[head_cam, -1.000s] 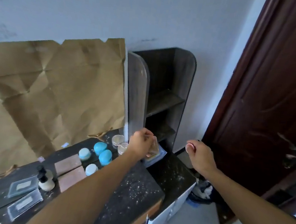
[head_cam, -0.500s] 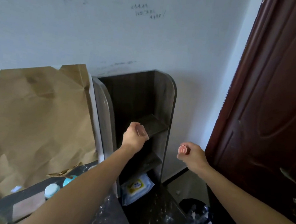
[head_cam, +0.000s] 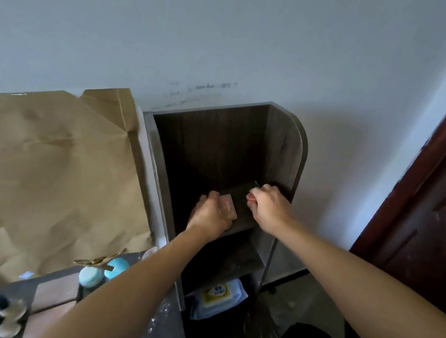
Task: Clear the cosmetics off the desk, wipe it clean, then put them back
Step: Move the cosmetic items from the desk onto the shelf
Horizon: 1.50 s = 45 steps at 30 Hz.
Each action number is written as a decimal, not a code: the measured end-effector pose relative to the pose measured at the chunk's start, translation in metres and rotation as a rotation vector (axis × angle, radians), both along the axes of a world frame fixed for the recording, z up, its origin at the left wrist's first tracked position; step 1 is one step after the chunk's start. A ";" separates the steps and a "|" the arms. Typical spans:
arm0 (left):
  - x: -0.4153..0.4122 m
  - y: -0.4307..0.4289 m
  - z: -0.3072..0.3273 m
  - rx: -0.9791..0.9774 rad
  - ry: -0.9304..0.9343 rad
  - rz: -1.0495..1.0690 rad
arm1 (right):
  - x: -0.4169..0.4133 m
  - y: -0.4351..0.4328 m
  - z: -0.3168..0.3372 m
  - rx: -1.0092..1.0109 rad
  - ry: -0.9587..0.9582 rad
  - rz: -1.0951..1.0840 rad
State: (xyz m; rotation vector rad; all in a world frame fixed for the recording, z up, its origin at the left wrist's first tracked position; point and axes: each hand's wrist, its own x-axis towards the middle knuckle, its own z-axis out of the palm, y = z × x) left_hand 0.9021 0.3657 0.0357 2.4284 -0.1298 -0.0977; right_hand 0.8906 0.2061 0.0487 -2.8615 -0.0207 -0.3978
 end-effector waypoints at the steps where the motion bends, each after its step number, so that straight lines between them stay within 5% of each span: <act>1: 0.000 0.002 0.000 0.062 -0.013 -0.007 | 0.009 0.000 0.000 -0.043 0.020 0.007; 9: 0.021 0.000 0.002 0.213 -0.079 -0.046 | 0.052 0.004 0.009 -0.435 0.070 0.043; 16: 0.044 -0.020 0.004 0.246 -0.176 -0.046 | 0.063 0.000 0.026 -0.489 0.144 0.124; 26: 0.046 -0.036 0.000 0.187 -0.243 -0.020 | 0.047 -0.012 0.027 -0.409 0.187 0.228; 35: -0.008 -0.006 -0.008 0.175 -0.340 0.104 | 0.025 -0.022 0.005 -0.179 -0.174 0.374; 45: -0.136 0.080 -0.042 0.217 -0.497 -0.022 | -0.070 0.022 -0.050 0.147 -0.347 0.517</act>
